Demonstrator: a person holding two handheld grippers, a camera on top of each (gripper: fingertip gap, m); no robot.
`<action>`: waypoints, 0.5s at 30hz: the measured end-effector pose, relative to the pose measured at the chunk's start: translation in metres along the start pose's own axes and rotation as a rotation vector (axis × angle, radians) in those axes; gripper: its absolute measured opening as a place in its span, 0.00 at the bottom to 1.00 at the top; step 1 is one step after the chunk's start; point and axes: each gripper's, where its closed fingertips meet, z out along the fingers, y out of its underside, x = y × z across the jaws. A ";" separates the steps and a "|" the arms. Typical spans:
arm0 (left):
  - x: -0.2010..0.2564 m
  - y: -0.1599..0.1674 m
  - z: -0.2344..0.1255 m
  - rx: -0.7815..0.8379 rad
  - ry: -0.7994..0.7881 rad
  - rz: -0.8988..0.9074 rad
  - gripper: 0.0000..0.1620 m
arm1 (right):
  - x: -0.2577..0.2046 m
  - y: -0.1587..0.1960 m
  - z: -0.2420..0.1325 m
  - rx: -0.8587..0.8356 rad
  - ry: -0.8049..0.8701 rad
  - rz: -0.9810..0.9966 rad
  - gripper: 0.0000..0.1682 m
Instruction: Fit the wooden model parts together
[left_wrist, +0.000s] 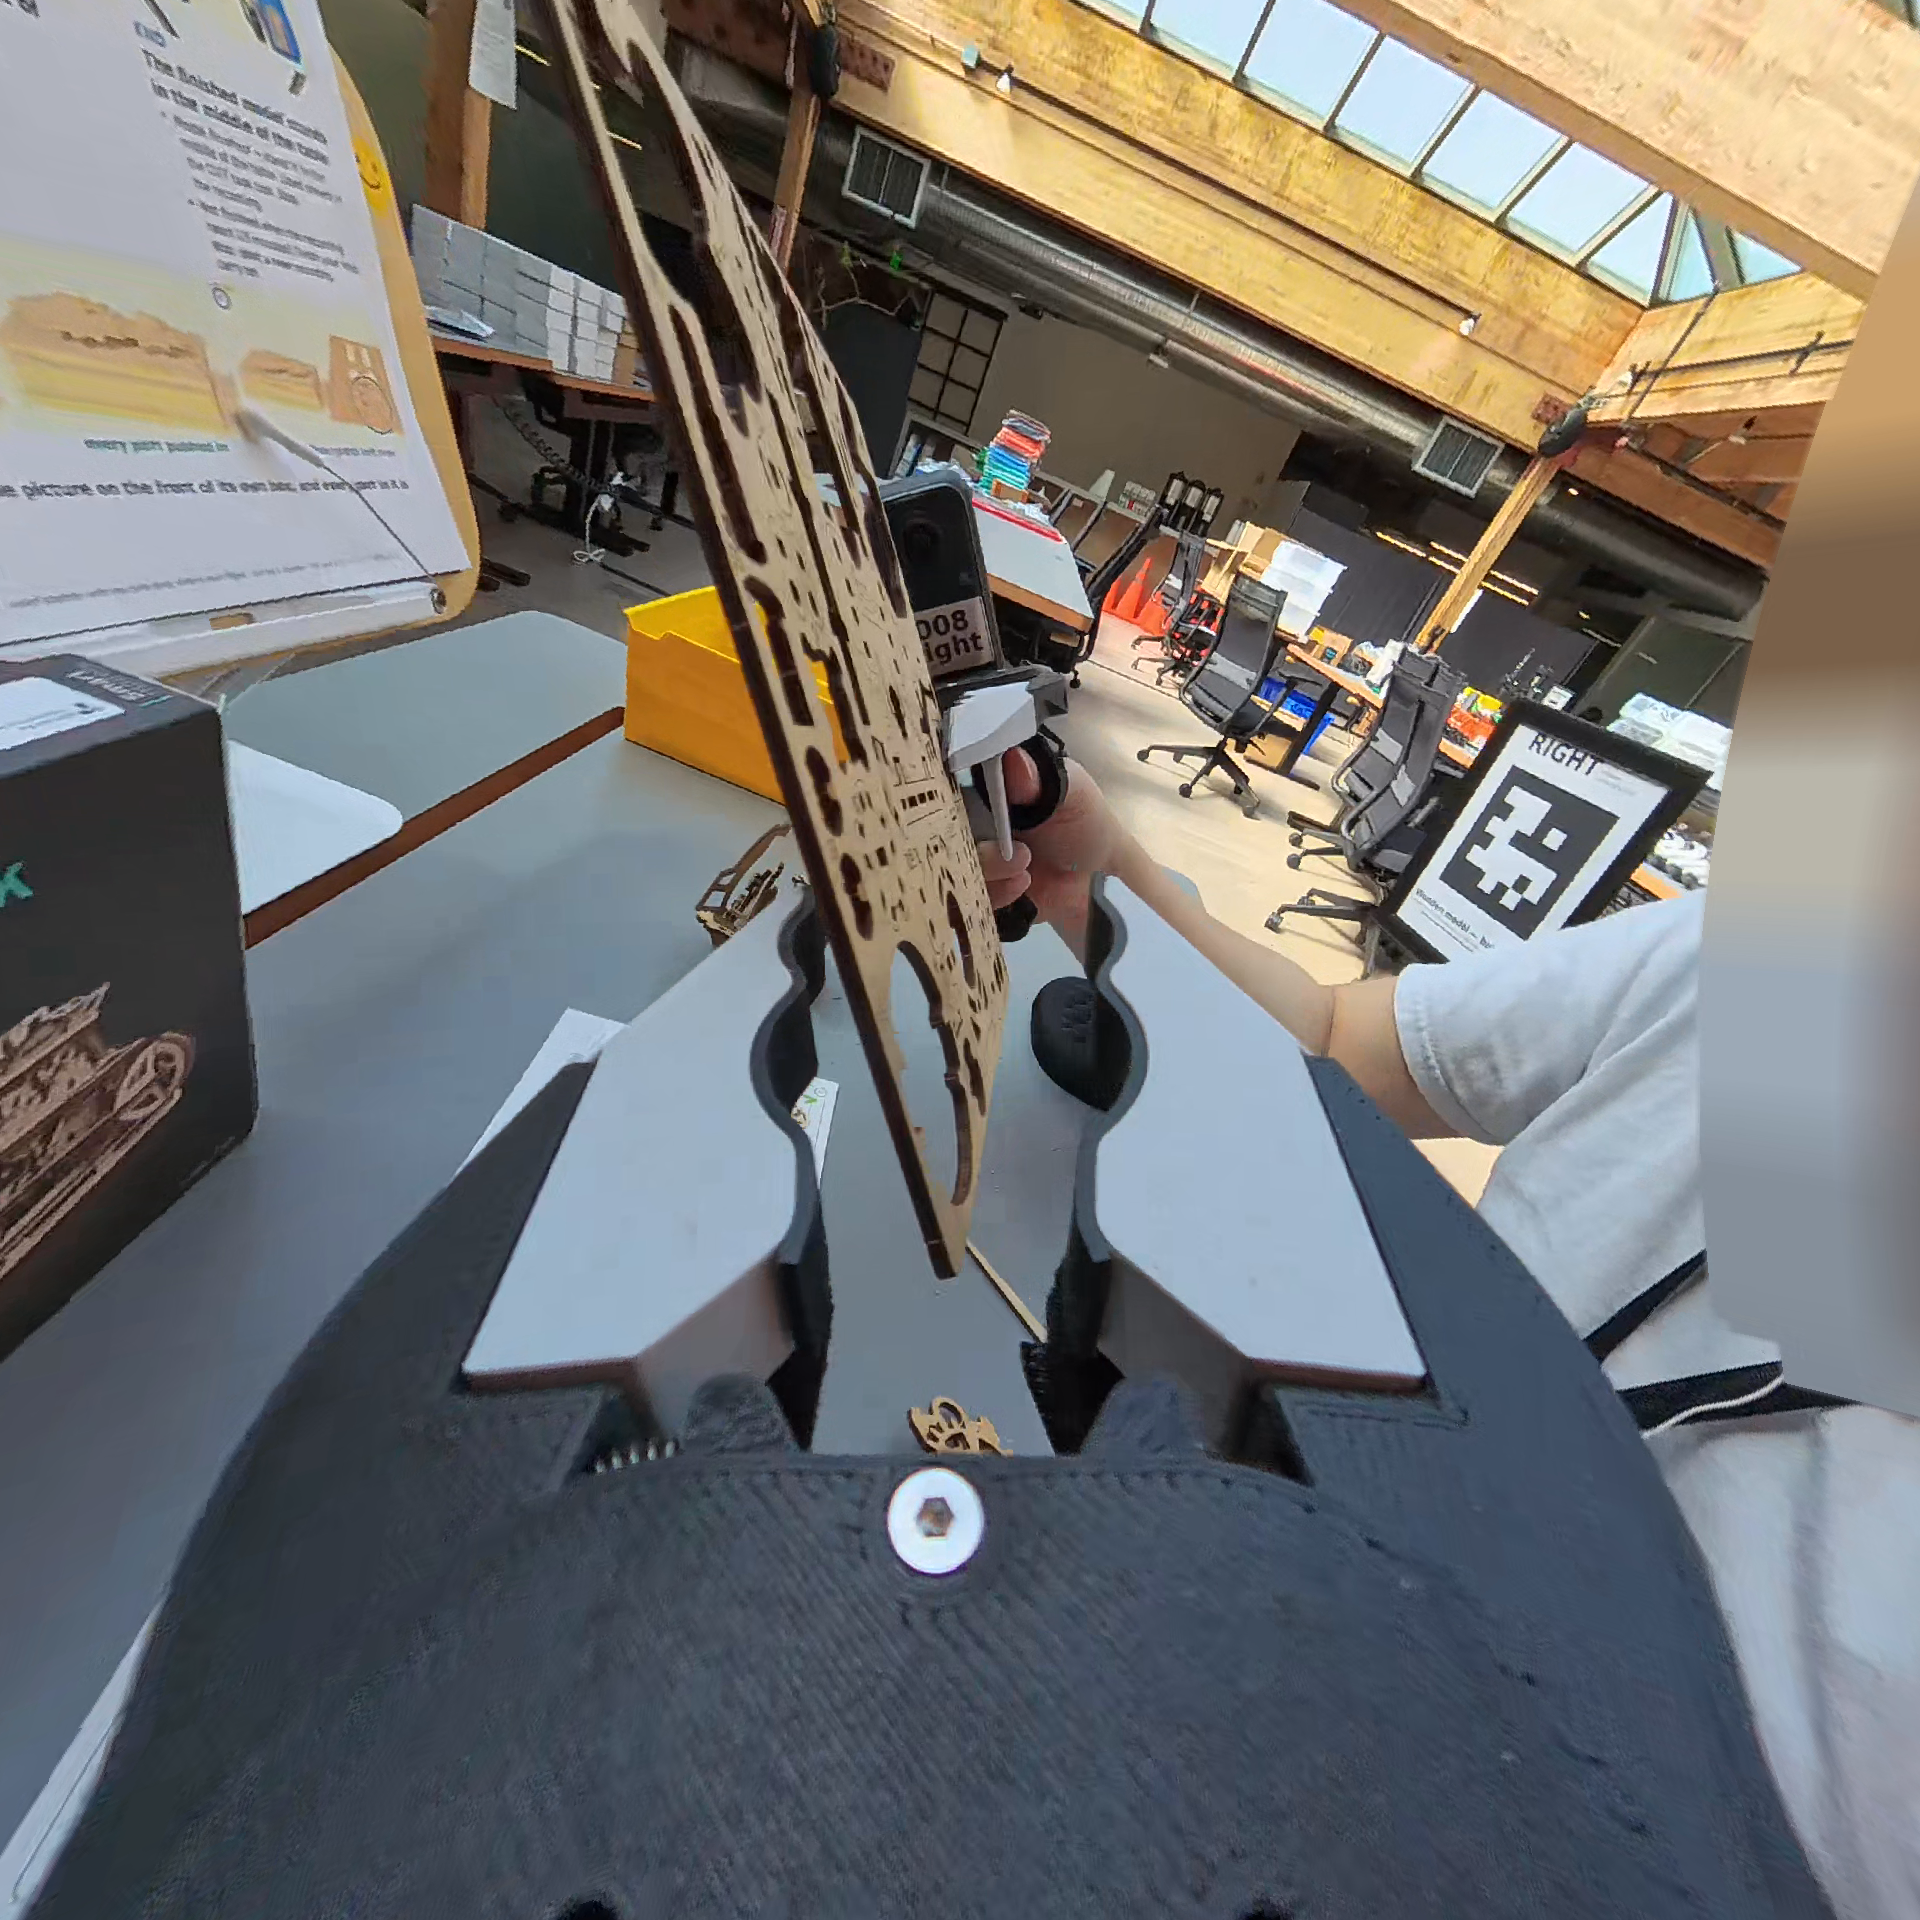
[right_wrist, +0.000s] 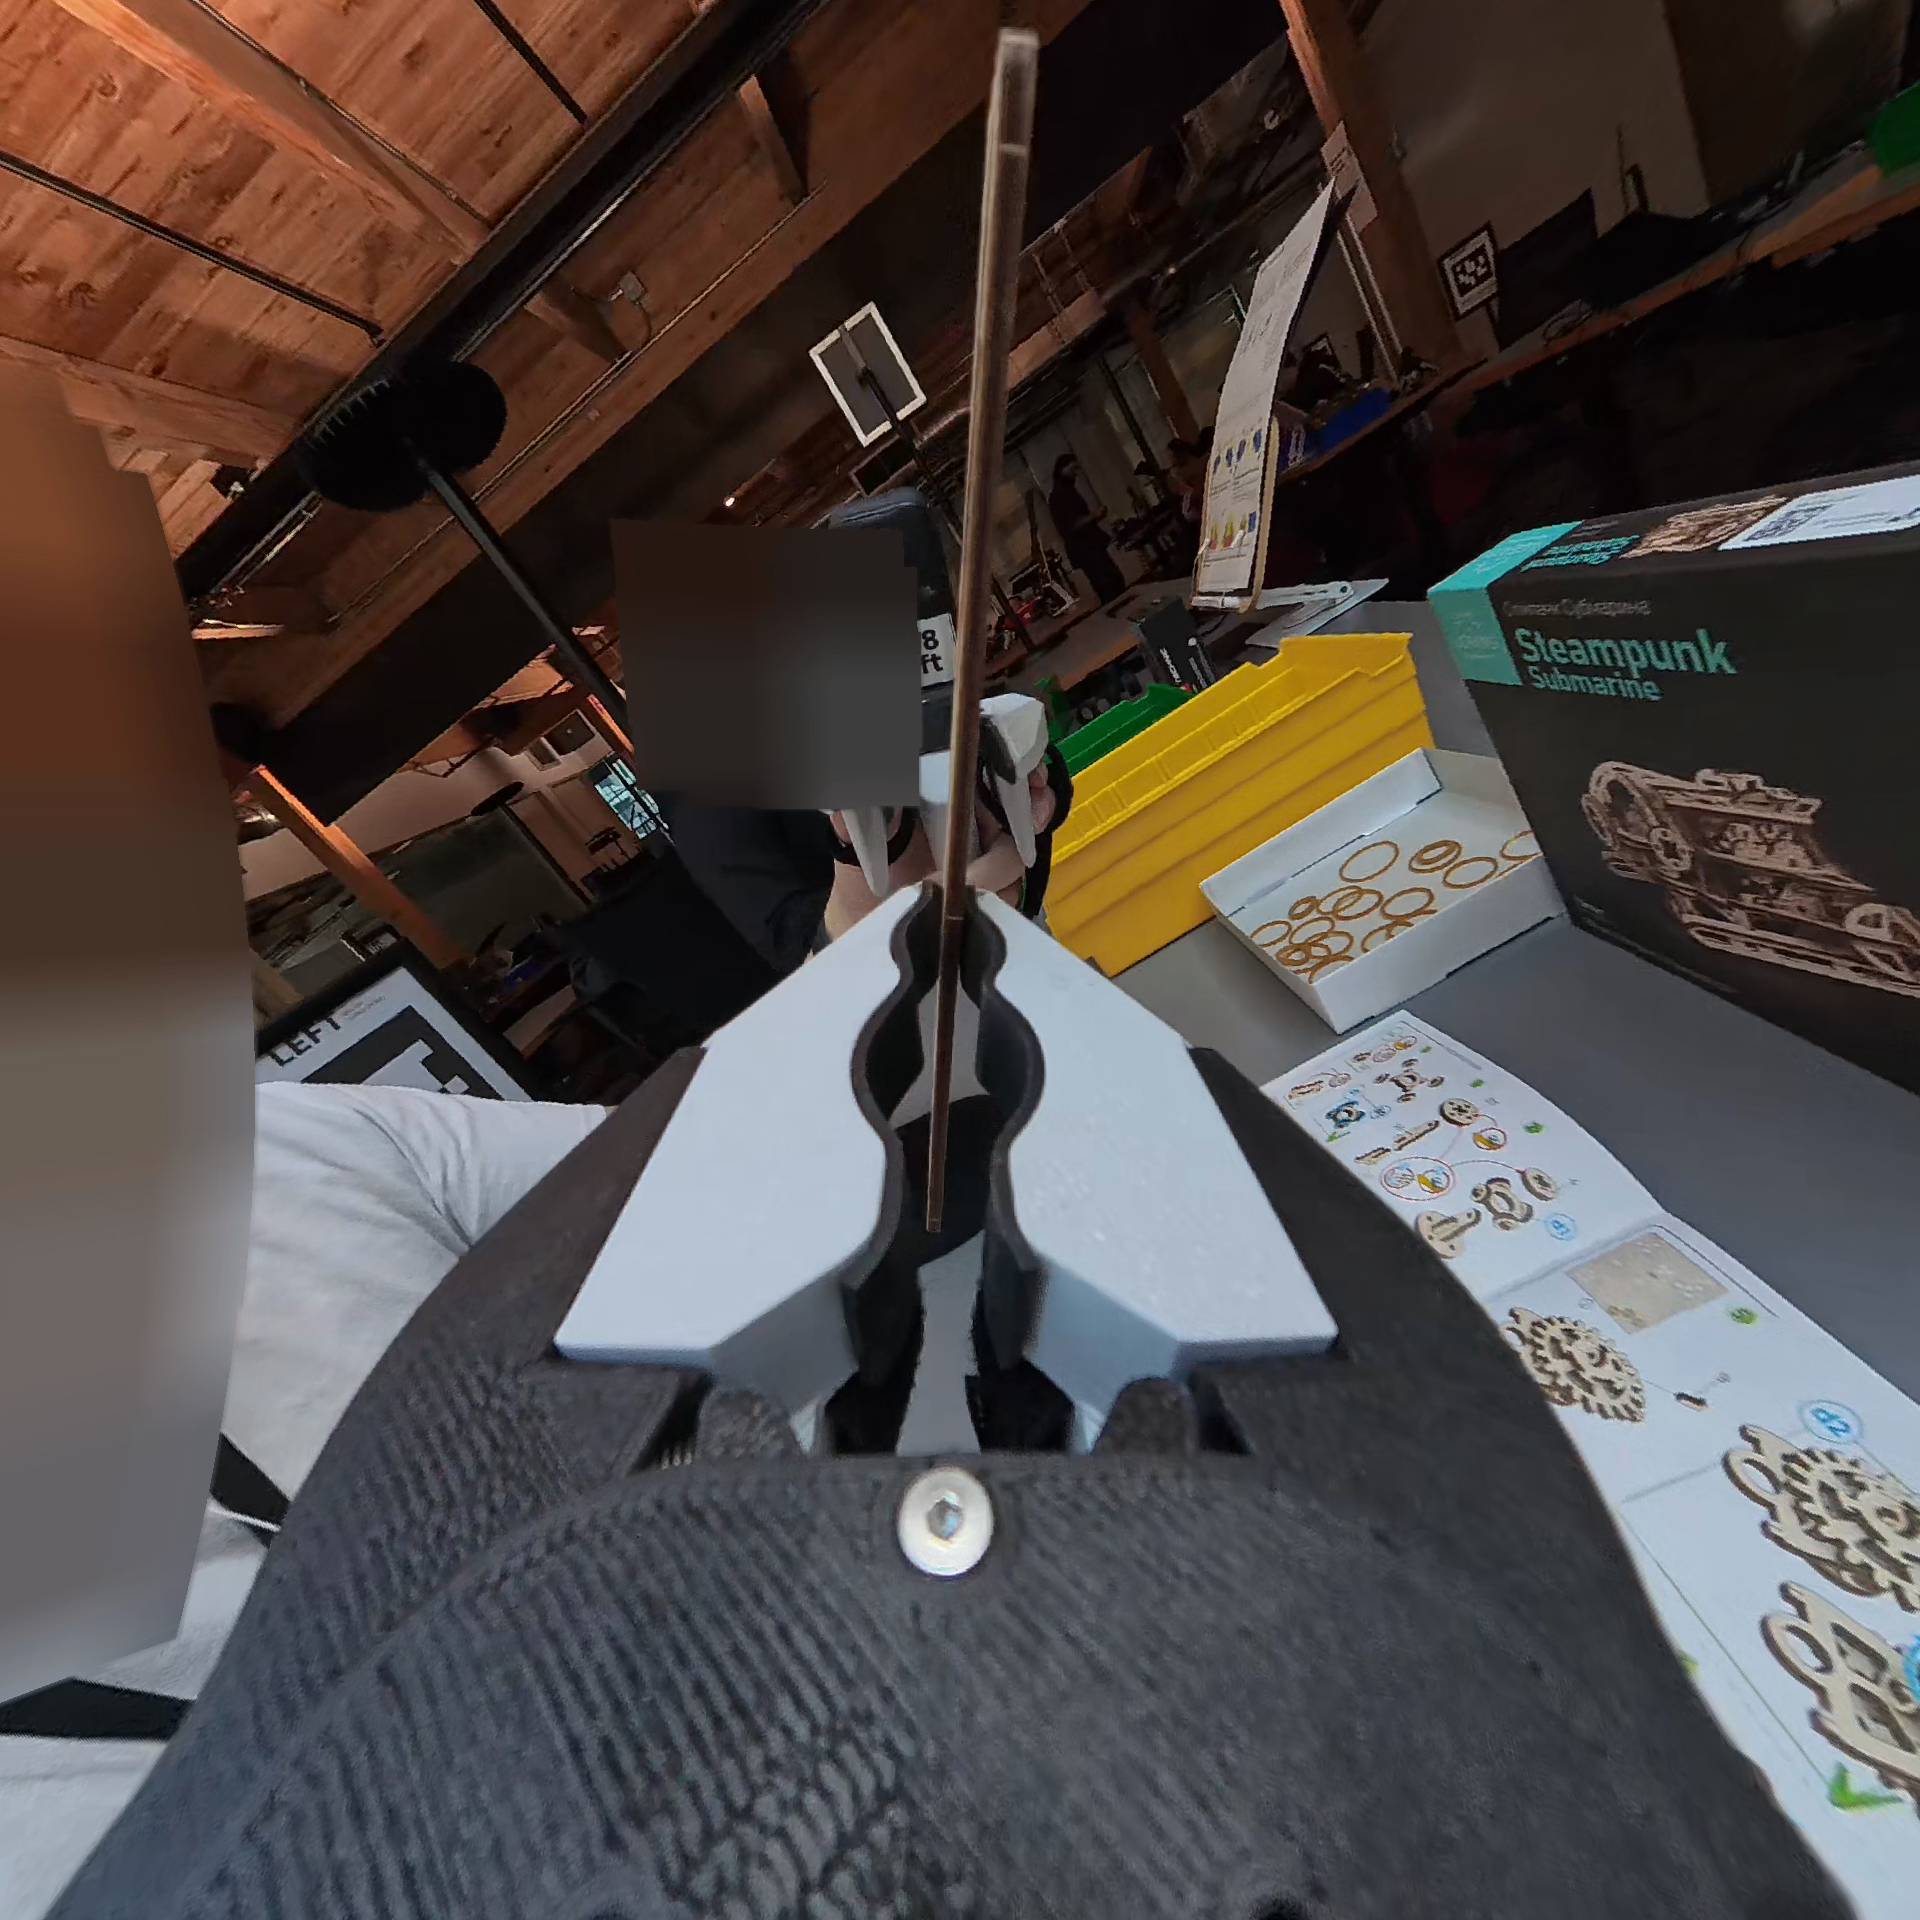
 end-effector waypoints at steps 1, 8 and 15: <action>-0.001 -0.001 0.007 -0.015 0.025 0.001 0.28 | 0.001 -0.001 -0.006 -0.020 0.012 -0.029 0.01; -0.014 0.013 0.022 -0.103 0.081 -0.044 0.14 | 0.013 -0.010 -0.028 0.001 0.046 -0.018 0.01; -0.029 0.029 0.014 -0.105 0.079 -0.102 0.08 | 0.020 -0.013 -0.037 0.016 0.055 0.029 0.01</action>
